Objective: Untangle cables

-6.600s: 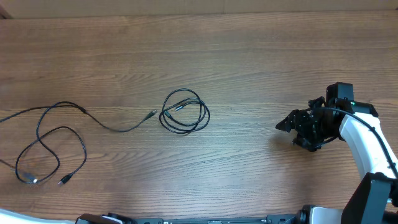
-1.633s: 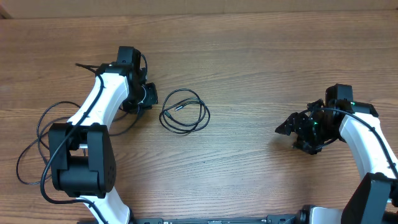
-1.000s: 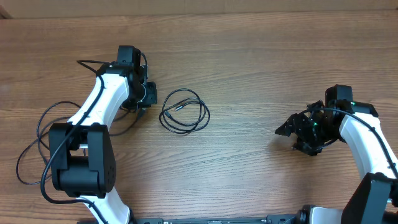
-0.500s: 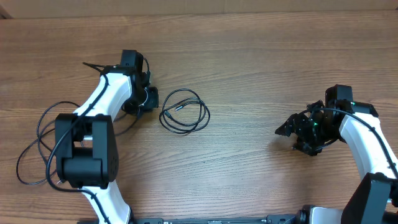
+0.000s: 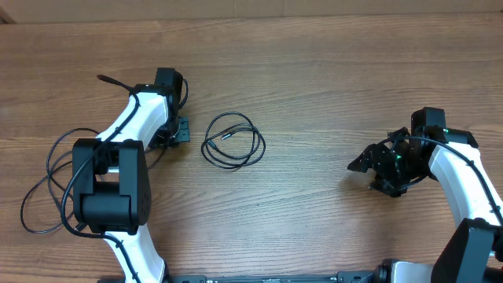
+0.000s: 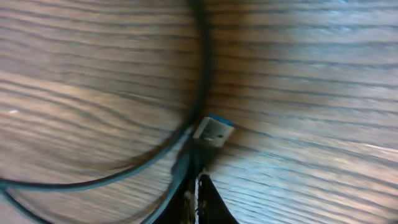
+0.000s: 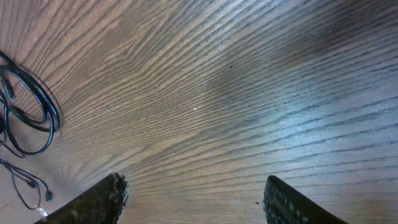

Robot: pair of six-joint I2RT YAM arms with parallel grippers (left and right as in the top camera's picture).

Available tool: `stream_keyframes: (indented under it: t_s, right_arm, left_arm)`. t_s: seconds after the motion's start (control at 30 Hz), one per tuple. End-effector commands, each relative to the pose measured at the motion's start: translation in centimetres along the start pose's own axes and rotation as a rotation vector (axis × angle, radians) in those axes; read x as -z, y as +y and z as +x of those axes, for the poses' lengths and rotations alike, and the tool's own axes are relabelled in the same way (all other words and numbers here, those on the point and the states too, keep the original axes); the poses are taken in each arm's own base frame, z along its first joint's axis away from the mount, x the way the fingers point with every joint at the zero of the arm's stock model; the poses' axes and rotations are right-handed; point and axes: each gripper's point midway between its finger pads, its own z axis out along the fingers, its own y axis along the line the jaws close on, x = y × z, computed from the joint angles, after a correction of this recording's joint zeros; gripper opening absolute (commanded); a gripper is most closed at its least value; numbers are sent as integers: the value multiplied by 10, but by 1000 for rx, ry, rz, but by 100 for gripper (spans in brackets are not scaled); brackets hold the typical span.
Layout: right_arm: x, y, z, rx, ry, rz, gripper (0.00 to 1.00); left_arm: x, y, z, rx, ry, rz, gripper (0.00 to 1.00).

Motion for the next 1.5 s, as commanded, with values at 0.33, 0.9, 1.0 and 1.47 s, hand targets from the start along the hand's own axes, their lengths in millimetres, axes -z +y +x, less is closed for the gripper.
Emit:
stream_keyframes:
  t_s: [0.33, 0.9, 1.0, 1.47]
  right_arm:
    - [7, 5, -4, 17, -25, -9, 70]
    - [7, 5, -4, 17, -25, -9, 70]
    - [7, 5, -4, 17, -25, -9, 70]
    - [7, 5, -5, 20, -31, -11, 70]
  left_arm:
    - [-9, 68, 8, 183, 50, -170, 4]
    - [-21, 111, 33, 449, 182, -62, 26]
    - [-21, 97, 31, 455, 194, 17, 39]
    - [12, 81, 2, 461, 166, 183, 47]
